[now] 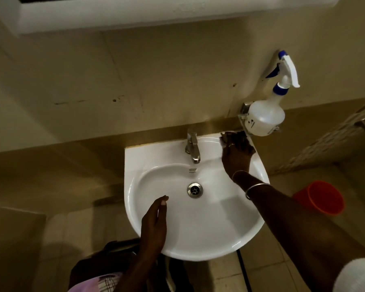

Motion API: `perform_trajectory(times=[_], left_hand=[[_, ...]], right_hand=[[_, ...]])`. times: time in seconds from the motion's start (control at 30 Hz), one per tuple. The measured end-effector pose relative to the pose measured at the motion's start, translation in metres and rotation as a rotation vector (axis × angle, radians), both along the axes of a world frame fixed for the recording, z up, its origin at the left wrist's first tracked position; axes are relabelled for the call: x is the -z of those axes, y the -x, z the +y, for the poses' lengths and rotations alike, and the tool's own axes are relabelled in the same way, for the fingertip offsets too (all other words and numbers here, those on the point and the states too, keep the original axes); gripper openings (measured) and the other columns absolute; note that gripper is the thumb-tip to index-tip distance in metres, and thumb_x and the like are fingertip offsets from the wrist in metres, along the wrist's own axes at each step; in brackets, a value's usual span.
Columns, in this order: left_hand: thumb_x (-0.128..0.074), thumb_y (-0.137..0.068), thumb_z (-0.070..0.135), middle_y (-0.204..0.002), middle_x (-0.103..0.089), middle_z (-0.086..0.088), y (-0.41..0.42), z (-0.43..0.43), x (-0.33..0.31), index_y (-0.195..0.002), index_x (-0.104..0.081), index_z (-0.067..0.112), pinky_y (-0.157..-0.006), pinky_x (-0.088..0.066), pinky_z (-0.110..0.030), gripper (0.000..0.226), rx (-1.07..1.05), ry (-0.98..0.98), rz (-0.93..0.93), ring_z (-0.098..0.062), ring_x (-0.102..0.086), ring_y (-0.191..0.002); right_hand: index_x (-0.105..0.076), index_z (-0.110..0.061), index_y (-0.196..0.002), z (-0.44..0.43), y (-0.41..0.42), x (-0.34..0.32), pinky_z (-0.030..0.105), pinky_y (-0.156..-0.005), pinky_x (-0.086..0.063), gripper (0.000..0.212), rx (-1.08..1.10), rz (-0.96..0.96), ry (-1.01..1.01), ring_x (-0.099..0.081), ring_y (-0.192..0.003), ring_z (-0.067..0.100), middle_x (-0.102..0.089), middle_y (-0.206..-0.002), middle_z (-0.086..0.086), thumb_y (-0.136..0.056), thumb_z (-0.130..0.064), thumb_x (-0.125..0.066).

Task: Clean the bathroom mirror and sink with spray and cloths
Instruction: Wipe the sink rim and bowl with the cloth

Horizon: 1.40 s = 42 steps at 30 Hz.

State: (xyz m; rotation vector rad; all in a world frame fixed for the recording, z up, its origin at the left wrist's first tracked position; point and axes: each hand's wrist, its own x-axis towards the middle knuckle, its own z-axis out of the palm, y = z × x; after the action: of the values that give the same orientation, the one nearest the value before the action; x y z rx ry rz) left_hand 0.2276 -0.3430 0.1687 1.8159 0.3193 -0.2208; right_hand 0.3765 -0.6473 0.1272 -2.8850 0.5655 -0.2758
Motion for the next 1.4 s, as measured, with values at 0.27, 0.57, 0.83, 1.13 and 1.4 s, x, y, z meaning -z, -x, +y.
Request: perform_trajectory(times=[0.27,0.57,0.83,1.13,1.4], left_hand=[[-0.047,-0.107,0.036,-0.123,-0.066,0.024,0.006,-0.002,-0.001,-0.124,-0.07,0.03,-0.089,-0.037,0.005,0.029,0.021,0.01,-0.012,0.024,-0.052,-0.113],[-0.047,-0.108,0.035,-0.118,-0.065,0.027,0.018,-0.013,-0.003,-0.118,-0.068,0.034,-0.089,-0.038,-0.003,0.024,0.05,0.026,-0.004,0.027,-0.052,-0.106],[-0.046,-0.109,0.032,-0.12,-0.065,0.018,0.047,-0.02,-0.008,-0.122,-0.07,0.025,-0.082,-0.035,0.006,0.028,0.055,0.02,-0.007,0.018,-0.055,-0.107],[-0.045,-0.109,0.039,-0.124,-0.065,0.013,0.061,-0.01,-0.012,-0.127,-0.067,0.024,-0.1,-0.04,-0.025,0.032,0.033,0.002,-0.05,-0.008,-0.055,-0.12],[-0.047,-0.109,0.032,-0.122,-0.067,0.013,0.063,0.005,-0.01,-0.124,-0.07,0.022,-0.091,-0.041,-0.006,0.029,-0.049,0.013,-0.129,0.012,-0.058,-0.11]], right_hand=[[-0.029,-0.04,-0.157,0.001,-0.005,-0.004,0.058,-0.112,-0.034,0.052,-0.567,0.128,0.133,-0.021,-0.154,0.034,-0.023,-0.169,-0.001,-0.106,-0.046,-0.036],[-0.024,-0.036,-0.16,-0.065,0.061,-0.004,0.057,-0.113,-0.033,0.06,-0.292,0.149,0.082,-0.019,-0.155,0.038,-0.019,-0.17,0.005,-0.103,-0.041,-0.042],[-0.054,-0.028,-0.147,-0.077,0.159,-0.004,0.06,-0.123,-0.017,0.059,-0.421,0.32,0.065,-0.025,-0.152,0.04,-0.041,-0.161,0.003,-0.094,-0.041,-0.031],[-0.077,-0.032,-0.104,0.006,0.227,-0.035,0.041,-0.105,-0.042,0.037,-0.479,0.318,0.206,-0.066,-0.112,0.018,-0.075,-0.114,-0.006,-0.094,-0.048,-0.046],[-0.066,-0.031,-0.128,0.119,0.268,-0.032,0.046,-0.092,-0.044,0.041,-0.603,0.23,-0.016,-0.062,-0.113,0.028,-0.071,-0.121,0.002,-0.098,-0.047,-0.043]])
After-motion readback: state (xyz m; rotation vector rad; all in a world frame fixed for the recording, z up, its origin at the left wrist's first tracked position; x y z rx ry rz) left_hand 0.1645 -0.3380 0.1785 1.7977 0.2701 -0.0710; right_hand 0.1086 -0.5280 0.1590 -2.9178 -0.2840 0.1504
